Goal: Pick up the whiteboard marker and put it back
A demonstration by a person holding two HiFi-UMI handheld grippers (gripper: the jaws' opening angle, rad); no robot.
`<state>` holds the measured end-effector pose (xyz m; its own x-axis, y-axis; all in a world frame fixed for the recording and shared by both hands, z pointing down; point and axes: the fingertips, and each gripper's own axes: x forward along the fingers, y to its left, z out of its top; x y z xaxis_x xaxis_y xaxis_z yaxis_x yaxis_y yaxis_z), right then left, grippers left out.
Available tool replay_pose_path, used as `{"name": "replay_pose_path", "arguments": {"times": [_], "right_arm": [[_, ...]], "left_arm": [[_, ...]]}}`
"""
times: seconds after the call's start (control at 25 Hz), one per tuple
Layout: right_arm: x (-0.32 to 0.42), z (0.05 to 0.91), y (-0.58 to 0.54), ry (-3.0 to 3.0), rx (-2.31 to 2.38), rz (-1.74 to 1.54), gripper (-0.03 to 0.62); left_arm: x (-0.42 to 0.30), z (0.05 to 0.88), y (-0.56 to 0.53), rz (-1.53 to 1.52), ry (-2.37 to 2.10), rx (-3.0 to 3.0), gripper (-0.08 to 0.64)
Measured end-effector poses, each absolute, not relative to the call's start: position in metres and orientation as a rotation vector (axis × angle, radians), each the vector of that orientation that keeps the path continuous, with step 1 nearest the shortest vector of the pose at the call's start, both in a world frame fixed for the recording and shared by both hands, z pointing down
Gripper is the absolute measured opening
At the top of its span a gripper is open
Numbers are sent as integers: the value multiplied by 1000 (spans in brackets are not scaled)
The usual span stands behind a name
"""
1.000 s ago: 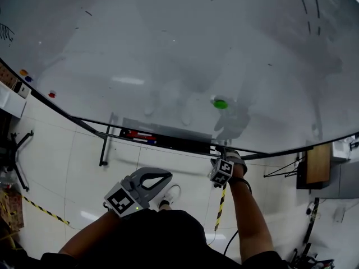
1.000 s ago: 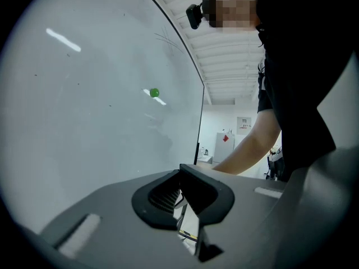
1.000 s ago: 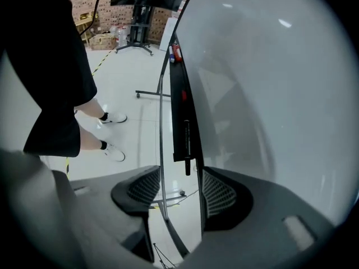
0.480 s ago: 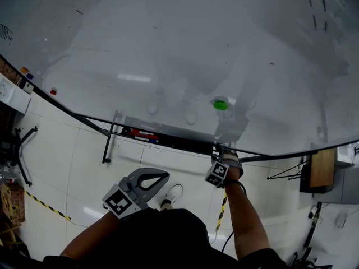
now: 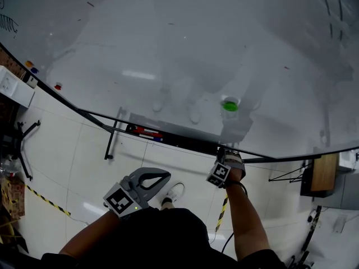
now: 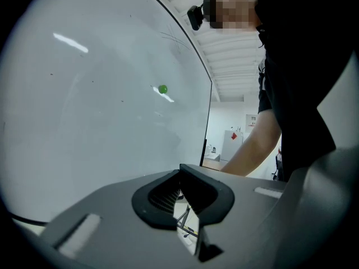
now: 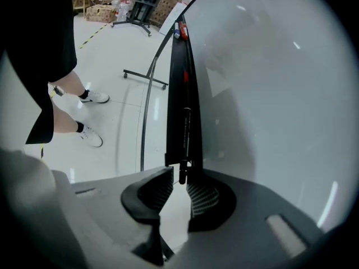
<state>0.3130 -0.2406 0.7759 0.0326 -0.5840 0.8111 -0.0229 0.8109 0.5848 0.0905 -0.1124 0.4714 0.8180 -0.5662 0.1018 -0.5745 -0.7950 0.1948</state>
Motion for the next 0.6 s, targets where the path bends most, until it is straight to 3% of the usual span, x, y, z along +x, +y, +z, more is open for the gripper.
{"name": "replay_pose_path", "arguments": {"times": [0.12,0.6], "right_arm": [[312,770,-241,-1496,539,-419,32],[315,740,-229,-1597,668,-371,26]], "left_arm": [[88,474,-111,65,-890,2779,3],[82,478,-106,60,-877,2764,2]]}}
